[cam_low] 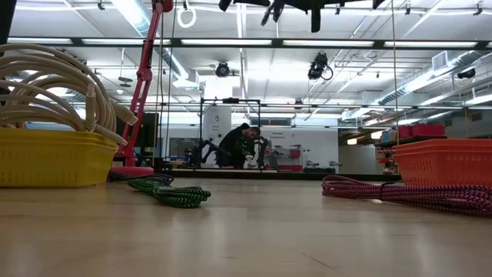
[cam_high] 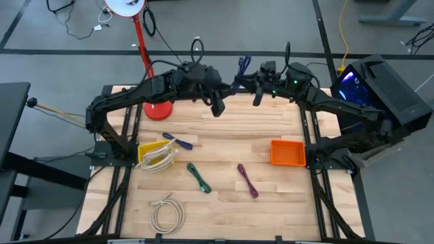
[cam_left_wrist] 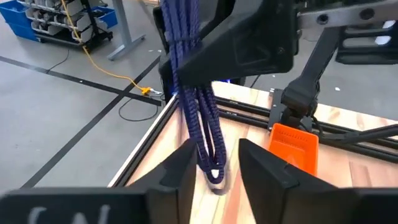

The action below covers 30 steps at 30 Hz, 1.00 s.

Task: Pick & Place USB Port
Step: Put the blue USB cable into the orange bin

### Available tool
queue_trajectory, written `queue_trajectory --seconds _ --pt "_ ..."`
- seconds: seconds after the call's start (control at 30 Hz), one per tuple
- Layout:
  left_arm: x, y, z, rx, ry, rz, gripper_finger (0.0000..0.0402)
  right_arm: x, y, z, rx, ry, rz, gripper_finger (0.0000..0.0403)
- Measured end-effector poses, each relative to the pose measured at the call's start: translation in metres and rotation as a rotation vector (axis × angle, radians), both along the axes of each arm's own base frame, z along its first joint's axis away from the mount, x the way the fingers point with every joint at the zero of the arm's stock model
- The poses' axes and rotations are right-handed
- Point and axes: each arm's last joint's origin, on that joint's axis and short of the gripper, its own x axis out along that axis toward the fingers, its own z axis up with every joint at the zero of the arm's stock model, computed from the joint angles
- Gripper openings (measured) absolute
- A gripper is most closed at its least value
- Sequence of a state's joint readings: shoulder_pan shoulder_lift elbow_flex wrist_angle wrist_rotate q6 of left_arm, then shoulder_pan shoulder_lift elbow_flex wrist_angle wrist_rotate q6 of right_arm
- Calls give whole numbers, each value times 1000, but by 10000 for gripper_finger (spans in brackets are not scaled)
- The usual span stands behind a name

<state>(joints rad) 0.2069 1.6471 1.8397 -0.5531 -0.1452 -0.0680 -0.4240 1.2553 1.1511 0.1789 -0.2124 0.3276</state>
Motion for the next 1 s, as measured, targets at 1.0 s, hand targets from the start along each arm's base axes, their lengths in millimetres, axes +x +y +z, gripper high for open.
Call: queue_trajectory --seconds 1.0 --pt "-61 12 13 70 215 180 181 -118 83 -71 518 1318 29 11"
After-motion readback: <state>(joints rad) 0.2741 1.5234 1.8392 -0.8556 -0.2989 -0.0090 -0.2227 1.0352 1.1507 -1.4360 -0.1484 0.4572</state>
